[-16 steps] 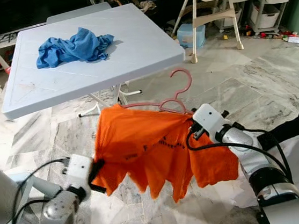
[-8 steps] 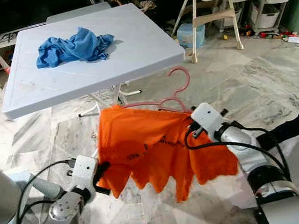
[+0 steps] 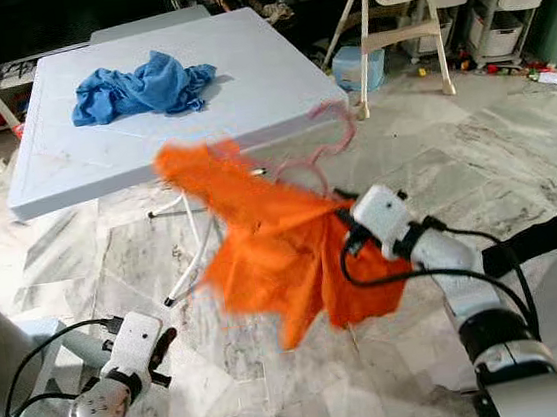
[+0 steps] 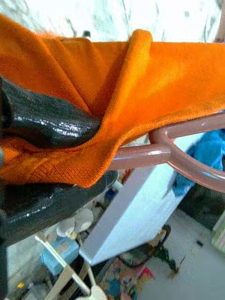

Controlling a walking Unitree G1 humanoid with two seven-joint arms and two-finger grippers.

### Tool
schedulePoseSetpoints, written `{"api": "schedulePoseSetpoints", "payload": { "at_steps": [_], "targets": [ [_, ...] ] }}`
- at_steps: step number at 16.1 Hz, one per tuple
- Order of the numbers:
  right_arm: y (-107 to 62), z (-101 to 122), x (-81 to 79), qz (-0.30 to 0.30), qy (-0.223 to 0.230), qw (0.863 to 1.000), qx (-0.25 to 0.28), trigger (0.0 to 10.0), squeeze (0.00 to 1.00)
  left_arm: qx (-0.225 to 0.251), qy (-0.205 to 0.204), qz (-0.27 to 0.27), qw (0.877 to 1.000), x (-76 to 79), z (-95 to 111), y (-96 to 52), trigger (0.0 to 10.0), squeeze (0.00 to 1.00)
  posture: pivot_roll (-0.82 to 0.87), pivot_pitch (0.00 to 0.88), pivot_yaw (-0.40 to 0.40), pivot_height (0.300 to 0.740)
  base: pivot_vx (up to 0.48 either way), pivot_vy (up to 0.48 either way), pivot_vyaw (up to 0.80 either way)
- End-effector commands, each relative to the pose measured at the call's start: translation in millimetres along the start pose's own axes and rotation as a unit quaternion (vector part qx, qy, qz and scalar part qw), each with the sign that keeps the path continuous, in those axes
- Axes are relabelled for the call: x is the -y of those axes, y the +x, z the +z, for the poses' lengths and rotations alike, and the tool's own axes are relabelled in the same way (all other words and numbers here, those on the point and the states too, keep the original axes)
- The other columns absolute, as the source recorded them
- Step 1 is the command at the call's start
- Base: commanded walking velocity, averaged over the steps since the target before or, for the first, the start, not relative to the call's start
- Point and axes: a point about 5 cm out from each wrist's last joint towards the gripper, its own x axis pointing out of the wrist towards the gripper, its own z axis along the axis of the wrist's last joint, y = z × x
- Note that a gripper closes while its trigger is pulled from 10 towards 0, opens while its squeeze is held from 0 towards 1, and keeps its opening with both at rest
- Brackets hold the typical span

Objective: Hang hanger

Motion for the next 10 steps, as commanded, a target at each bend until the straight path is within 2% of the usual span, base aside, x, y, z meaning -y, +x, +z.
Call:
{"api": "schedulePoseSetpoints", "payload": {
  "at_steps": [1, 2, 4, 6, 8, 10],
  "targets": [
    [-2.9, 6.2, 1.3, 0.018, -0.03, 0.999, 0.019, 10.0, 0.0, 0.029, 0.015, 0.001, 0.999, -8.5, 11.0, 0.8, 10.0, 1.0, -0.08, 0.038, 0.078, 0.74, 0.0, 0.0, 0.0],
    [-5.0, 4.9, -0.5, 0.028, -0.035, 0.999, 0.018, 10.0, 0.0, 0.039, 0.018, 0.0, 0.999, -10.3, 14.9, 1.5, 10.0, 1.0, -0.08, 0.037, 0.078, 0.74, 0.0, 0.0, 0.0],
    [-19.5, -5.9, -11.5, 0.078, -0.066, 0.995, -0.001, 10.0, 0.0, 0.084, -0.004, -0.02, 0.996, -15.5, 38.9, 5.2, 10.0, 1.0, -0.08, 0.042, 0.078, 0.74, 0.0, 0.0, 0.0],
    [-32.6, -13.2, -14.8, 0.102, -0.078, 0.992, -0.014, 10.0, 0.0, 0.106, 0.006, -0.04, 0.994, -21.1, 50.0, 4.3, 10.0, 1.0, -0.08, 0.047, 0.081, 0.74, 0.0, 0.0, 0.0],
    [-40.5, -16.2, -13.3, 0.11, -0.075, 0.991, -0.02, 10.0, 0.0, 0.107, 0.008, -0.041, 0.993, -31.0, 50.1, 3.6, 10.0, 1.0, -0.09, 0.051, 0.086, 0.74, 0.0, 0.0, 0.0],
    [-46.1, -18.1, -12.2, 0.122, -0.07, 0.99, -0.024, 10.0, 0.0, 0.102, 0.008, -0.072, 0.992, -37.3, 45.2, 0.9, 10.0, 1.0, -0.09, 0.051, 0.088, 0.74, 0.0, 0.0, 0.0]
  ]
}}
